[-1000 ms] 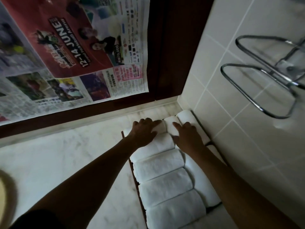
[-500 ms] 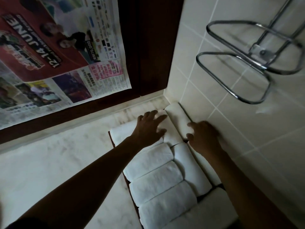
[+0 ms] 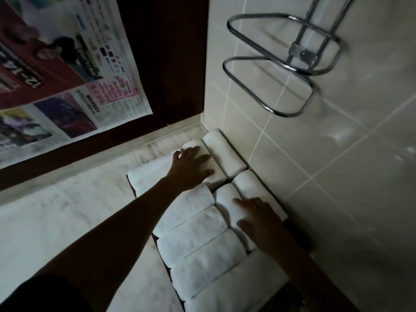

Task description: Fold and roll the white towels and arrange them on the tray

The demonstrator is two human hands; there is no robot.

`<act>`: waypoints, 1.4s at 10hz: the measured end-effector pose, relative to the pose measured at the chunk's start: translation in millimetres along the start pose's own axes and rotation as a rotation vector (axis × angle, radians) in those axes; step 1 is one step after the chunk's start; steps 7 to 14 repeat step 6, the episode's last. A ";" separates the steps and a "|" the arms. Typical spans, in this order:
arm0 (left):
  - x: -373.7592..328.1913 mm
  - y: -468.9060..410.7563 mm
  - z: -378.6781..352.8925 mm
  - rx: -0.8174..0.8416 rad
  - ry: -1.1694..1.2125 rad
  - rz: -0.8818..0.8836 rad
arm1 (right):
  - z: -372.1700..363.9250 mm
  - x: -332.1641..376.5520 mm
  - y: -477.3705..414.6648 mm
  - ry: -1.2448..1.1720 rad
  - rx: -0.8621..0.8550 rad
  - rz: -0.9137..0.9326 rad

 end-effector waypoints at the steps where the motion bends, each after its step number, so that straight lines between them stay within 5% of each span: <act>1: -6.3 5.5 3.9 0.001 0.053 0.026 | -0.5 4.9 2.9 0.014 -0.118 0.054; 4: -7.5 69.0 26.7 -0.082 0.199 0.033 | 14.5 -4.3 26.1 -0.171 0.051 -0.135; 6: -15.0 143.6 54.5 -0.272 0.393 0.103 | 27.8 0.4 61.4 -0.263 -0.064 -0.112; 14: -15.0 143.6 54.5 -0.272 0.393 0.103 | 27.8 0.4 61.4 -0.263 -0.064 -0.112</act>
Point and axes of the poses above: each hand's wrist, its own y-axis away from the middle knuckle, its own z-axis out of the back of the hand, x = y × z, the point moved 2 cm from there along -y, towards the middle knuckle, and after that the axes turned 5 degrees about y, right-handed, at the moved point
